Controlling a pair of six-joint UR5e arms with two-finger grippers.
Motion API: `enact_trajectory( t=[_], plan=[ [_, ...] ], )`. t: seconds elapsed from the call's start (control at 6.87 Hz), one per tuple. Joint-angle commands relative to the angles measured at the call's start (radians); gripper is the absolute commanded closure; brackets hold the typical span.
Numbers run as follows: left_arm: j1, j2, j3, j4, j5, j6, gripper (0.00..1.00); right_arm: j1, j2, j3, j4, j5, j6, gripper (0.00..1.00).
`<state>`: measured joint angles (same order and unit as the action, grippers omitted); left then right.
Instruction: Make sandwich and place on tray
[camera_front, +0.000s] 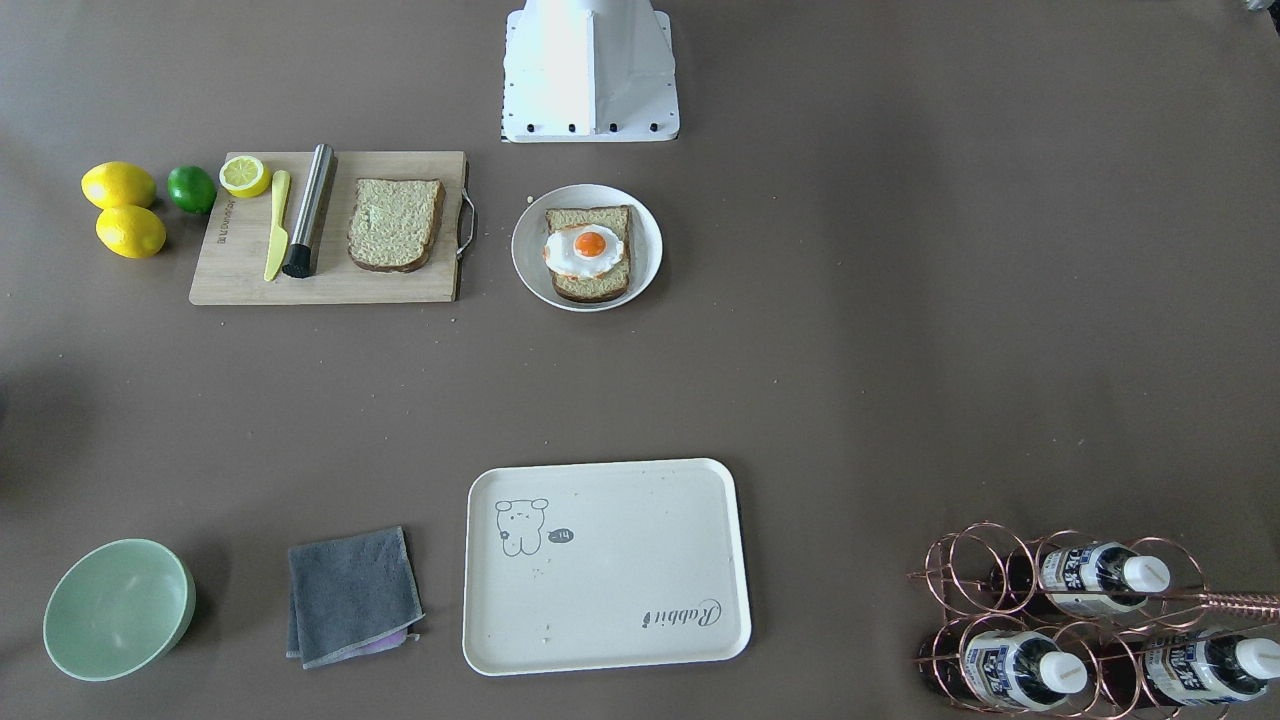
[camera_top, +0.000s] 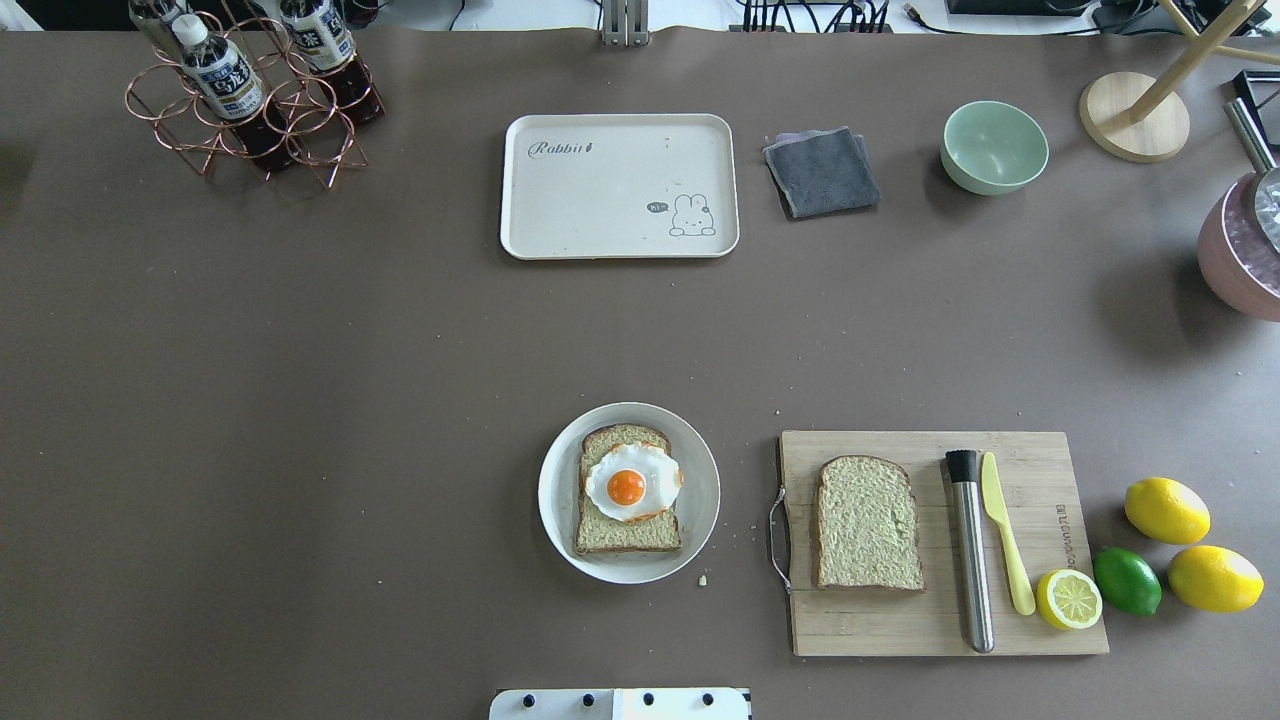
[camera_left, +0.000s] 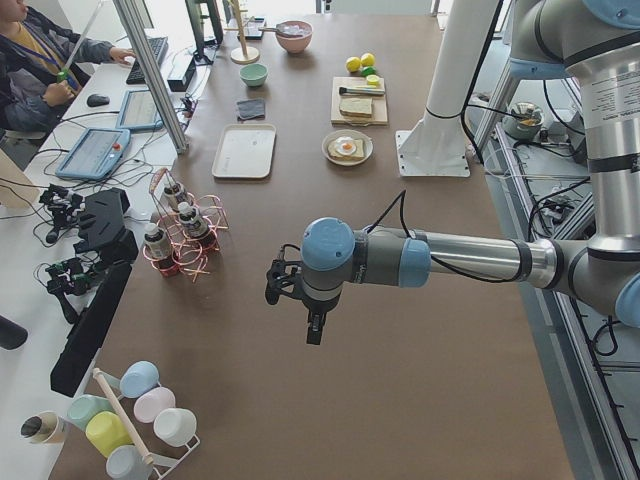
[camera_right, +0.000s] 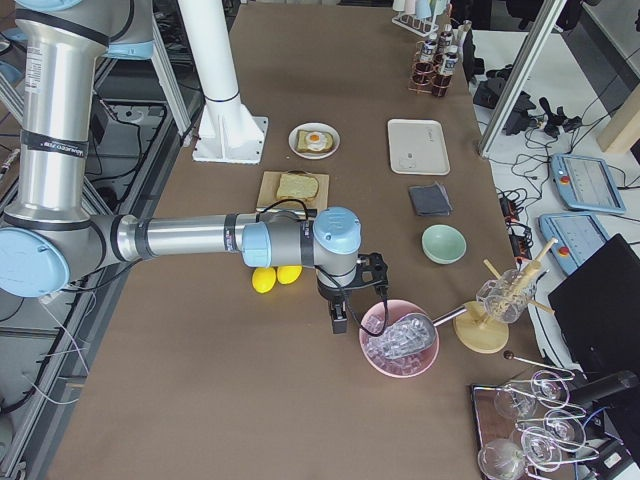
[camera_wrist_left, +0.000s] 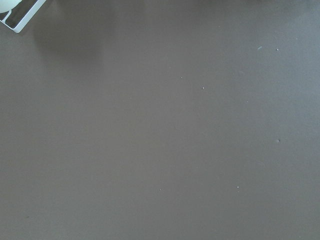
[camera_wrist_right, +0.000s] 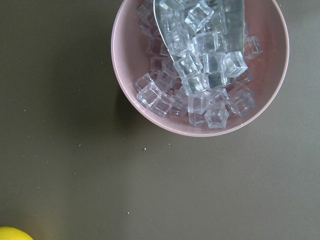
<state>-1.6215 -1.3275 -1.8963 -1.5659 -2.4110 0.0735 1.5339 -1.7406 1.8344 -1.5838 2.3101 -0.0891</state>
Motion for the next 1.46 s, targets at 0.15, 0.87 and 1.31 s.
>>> enact_trajectory(
  t=[0.15, 0.87, 1.31],
  plan=[
    [0.0, -0.003, -0.006, 0.0, 0.003, 0.0, 0.03, 0.0, 0.004, 0.0, 0.001, -0.006, -0.001, 0.0],
    [-0.006, 0.011, -0.013, -0.032, 0.006, 0.0, 0.03, 0.0, 0.001, -0.001, 0.001, -0.005, -0.005, 0.0],
    [-0.006, 0.013, -0.007, -0.065, 0.0, 0.006, 0.03, -0.047, 0.018, 0.005, 0.002, 0.032, 0.038, 0.0]
  ],
)
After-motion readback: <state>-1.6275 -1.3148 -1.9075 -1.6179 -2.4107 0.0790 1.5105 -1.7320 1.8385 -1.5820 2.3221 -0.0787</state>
